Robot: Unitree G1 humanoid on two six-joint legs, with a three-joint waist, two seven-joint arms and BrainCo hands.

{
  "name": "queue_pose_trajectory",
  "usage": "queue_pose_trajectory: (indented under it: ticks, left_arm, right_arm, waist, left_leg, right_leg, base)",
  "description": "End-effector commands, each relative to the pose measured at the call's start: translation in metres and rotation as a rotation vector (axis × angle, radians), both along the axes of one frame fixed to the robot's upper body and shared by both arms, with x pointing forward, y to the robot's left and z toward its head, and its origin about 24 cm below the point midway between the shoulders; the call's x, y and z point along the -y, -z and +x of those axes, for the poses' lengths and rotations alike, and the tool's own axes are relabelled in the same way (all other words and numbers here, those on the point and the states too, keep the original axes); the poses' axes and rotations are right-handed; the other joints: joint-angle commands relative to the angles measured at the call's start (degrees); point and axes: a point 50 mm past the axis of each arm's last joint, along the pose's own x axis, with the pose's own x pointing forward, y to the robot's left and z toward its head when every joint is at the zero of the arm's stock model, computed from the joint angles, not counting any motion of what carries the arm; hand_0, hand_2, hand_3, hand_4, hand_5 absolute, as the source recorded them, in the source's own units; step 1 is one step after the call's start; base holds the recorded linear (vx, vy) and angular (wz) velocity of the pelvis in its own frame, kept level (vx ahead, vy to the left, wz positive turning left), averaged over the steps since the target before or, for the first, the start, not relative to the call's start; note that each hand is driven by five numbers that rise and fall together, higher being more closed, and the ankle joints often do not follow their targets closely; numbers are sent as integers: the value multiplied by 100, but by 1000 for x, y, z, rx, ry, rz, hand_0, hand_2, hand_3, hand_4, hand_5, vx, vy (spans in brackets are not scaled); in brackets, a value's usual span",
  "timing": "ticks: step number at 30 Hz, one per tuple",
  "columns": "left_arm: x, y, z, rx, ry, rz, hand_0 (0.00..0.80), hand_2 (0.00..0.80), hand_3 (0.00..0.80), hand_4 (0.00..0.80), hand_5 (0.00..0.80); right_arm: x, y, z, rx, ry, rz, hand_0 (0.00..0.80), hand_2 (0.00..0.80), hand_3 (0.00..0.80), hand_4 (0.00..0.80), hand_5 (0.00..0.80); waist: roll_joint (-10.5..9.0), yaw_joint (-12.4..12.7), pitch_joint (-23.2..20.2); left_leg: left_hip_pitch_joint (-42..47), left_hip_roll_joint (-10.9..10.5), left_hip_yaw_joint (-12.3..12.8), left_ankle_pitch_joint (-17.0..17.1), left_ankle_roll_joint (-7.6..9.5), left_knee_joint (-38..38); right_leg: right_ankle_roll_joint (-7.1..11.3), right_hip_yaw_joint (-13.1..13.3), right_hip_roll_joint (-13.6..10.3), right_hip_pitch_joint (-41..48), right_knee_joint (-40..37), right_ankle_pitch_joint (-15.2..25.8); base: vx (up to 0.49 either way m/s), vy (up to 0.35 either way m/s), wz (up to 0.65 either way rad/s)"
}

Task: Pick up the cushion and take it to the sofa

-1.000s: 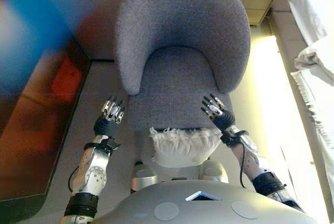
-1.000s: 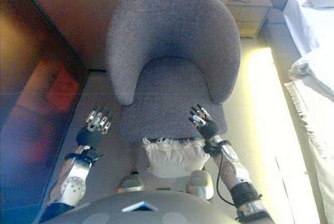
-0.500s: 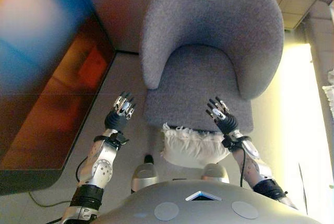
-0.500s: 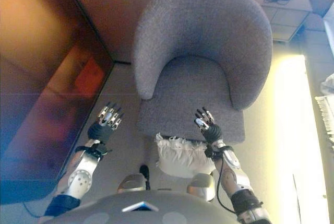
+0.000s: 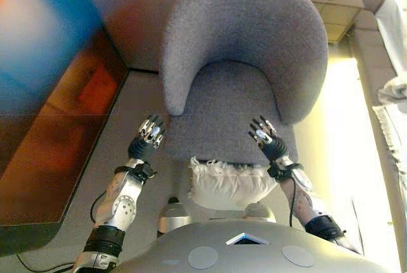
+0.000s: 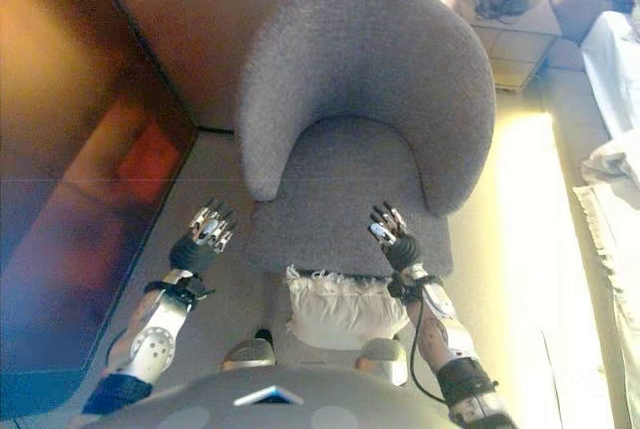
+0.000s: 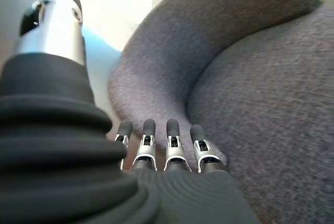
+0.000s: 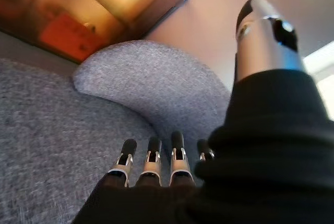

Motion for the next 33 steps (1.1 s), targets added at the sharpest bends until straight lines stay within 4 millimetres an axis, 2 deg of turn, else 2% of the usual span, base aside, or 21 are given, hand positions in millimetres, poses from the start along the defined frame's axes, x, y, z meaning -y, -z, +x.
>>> queue_pose_trajectory:
  ticks: [1,3,6,8,9,10,11,12,14,17,20,23,33]
  left_arm:
    - [-13,-26,18,134,-30,28,0,0,0,0,0]
    - [-15,-28,19,129,-48,17,0,0,0,0,0]
    - [-23,-24,13,98,-103,22,0,0,0,0,0]
    - [-25,-25,13,101,-106,-14,0,0,0,0,0]
    - [-24,-23,12,94,-109,-17,0,0,0,0,0]
    - [-20,-20,12,92,-97,-11,0,0,0,0,0]
    - [-18,-19,12,99,-83,-20,0,0,0,0,0]
    - [-14,-20,12,110,-61,-30,0,0,0,0,0]
    - [-12,-20,12,114,-51,-27,0,0,0,0,0]
    - [-10,-20,13,124,-42,-4,0,0,0,0,0]
    - [-13,-23,11,132,-52,-8,0,0,0,0,0]
    - [-15,-24,9,128,-64,-24,0,0,0,0,0]
    - [-9,-23,11,113,-29,-21,0,0,0,0,0]
  right_arm:
    - [-12,-20,14,112,-42,34,0,0,0,0,0]
    - [-13,-23,20,126,-64,32,0,0,0,0,0]
    - [-7,-26,24,123,-96,-6,0,0,0,0,0]
    - [-5,-29,24,123,-94,-11,0,0,0,0,0]
    - [-1,-29,22,115,-78,-7,0,0,0,0,0]
    - [4,-27,19,115,-53,-3,0,0,0,0,0]
    - [6,-27,17,120,-41,-6,0,0,0,0,0]
    - [8,-27,16,130,-26,-16,0,0,0,0,0]
    - [8,-25,15,136,-19,-26,0,0,0,0,0]
    - [8,-25,14,136,-4,-6,0,0,0,0,0]
    - [4,-23,12,118,-13,4,0,0,0,0,0]
    - [0,-22,11,106,-26,6,0,0,0,0,0]
    - [-2,-21,12,98,-19,14,0,0,0,0,0]
  waist:
    - [-23,20,107]
    - [-48,-11,131]
    - [-14,-56,111]
    - [2,-72,110]
    - [17,-82,117]
    - [2,-77,108]
    - [2,-85,95]
    - [21,-79,60]
    - [58,-97,27]
    - [87,-119,-13]
    - [85,-89,-72]
    - [73,-39,-105]
    - [56,0,-157]
  left_leg:
    - [-325,266,-358,-212,257,724]
    - [-320,515,-396,-216,65,766]
    - [-214,1150,-152,36,-181,718]
    - [-279,1250,-211,244,-191,819]
    - [-375,1266,-237,408,-180,994]
    - [-483,1164,-200,483,-128,1098]
    - [-504,1075,-182,438,-91,1043]
    - [-461,912,-160,343,-26,756]
    - [-376,765,-207,321,12,458]
    - [-282,718,-141,328,-53,274]
    - [-138,705,-47,292,-60,164]
    - [-71,652,-62,241,-34,107]
    - [-43,660,-139,273,-2,11]
  right_leg:
    - [151,394,-788,-60,-337,1394]
    - [283,456,-726,-43,-764,1523]
    - [364,307,-364,23,-652,1079]
    - [277,377,-158,73,-585,862]
    - [172,351,-16,153,-594,777]
    - [67,195,59,293,-730,780]
    - [40,107,51,330,-788,803]
    - [28,61,13,299,-811,837]
    - [55,114,-37,242,-781,847]
    - [139,-11,-229,296,-869,969]
    - [231,-151,-357,409,-1007,1059]
    - [271,-192,-438,450,-1050,1117]
    - [260,-175,-342,516,-1071,1022]
  base:
    - [127,-366,-20]
    - [104,-377,-9]
    - [50,-255,16]
    - [38,-110,20]
    - [35,-117,14]
    - [23,-108,10]
    - [11,-45,16]
    - [9,52,34]
    - [7,112,37]
    - [23,105,10]
    - [86,62,11]
    - [57,22,-3]
    - [38,-4,-2]
